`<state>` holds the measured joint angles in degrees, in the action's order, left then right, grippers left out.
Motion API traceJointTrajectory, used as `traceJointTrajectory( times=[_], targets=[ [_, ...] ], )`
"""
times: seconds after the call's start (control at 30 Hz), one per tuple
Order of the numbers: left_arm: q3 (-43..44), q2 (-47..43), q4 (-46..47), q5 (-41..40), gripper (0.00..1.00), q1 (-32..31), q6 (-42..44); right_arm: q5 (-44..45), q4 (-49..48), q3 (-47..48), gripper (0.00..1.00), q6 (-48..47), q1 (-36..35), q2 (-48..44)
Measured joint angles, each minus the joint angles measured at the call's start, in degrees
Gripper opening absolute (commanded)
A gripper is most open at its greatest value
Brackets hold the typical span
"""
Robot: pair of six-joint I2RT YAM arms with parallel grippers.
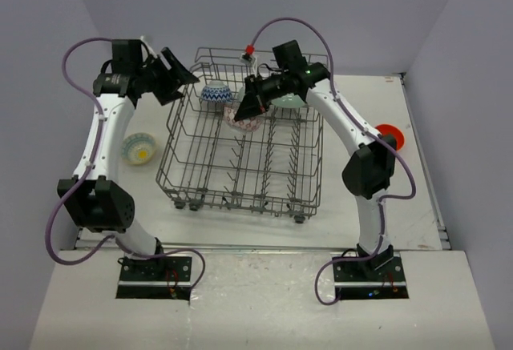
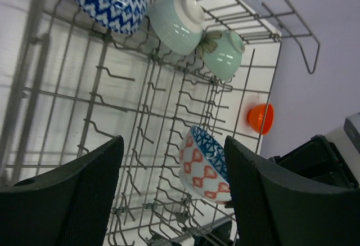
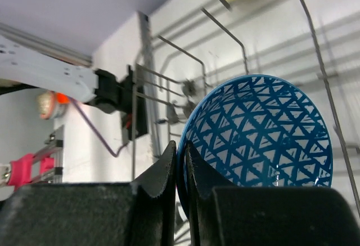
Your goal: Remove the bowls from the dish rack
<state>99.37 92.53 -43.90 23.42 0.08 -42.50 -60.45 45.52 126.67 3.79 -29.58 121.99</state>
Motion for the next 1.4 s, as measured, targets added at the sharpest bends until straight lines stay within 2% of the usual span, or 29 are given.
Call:
traceJointTrajectory(
  times=[0.13, 0.27, 0.47, 0.67, 1.1, 1.2, 1.23, 1.4],
  targets=[
    [3.0, 4.4, -2.9, 2.5, 0.72, -5.0, -0.1, 8.8, 4.7, -4.7, 0.0, -3.9, -0.6, -3.0],
    [6.1, 7.6, -6.3, 3.8, 0.69, -9.4, -0.1, 15.0, 6.8, -5.1, 0.0, -5.6, -2.0, -4.2],
    [7.2, 8.1, -9.6, 5.8, 0.61, -11.5, -0.2, 21.9, 7.7, -5.3, 0.0, -6.8, -4.9, -7.0],
    [7.4, 8.1, -12.4, 6.5, 0.56, -12.0, 0.1, 26.1, 7.8, -5.3, 0.0, -7.5, -7.1, -8.8],
    [7.1, 10.7, -14.5, 8.2, 0.58, -18.9, 0.1, 30.3, 11.8, -2.5, 0.0, -8.3, -7.4, -8.9],
    [6.3, 11.0, -14.4, 8.3, 0.54, -19.2, 0.0, 30.8, 12.4, -1.8, 0.0, -8.4, -7.8, -8.9],
    [6.0, 11.0, -14.4, 8.4, 0.48, -19.2, 0.0, 31.0, 12.5, -1.7, 0.0, -8.4, -7.9, -8.9],
    [5.7, 12.1, -14.4, 8.6, 0.34, -19.3, -0.5, 32.8, 13.6, -1.6, 0.0, -9.3, -8.6, -8.9]
  ],
)
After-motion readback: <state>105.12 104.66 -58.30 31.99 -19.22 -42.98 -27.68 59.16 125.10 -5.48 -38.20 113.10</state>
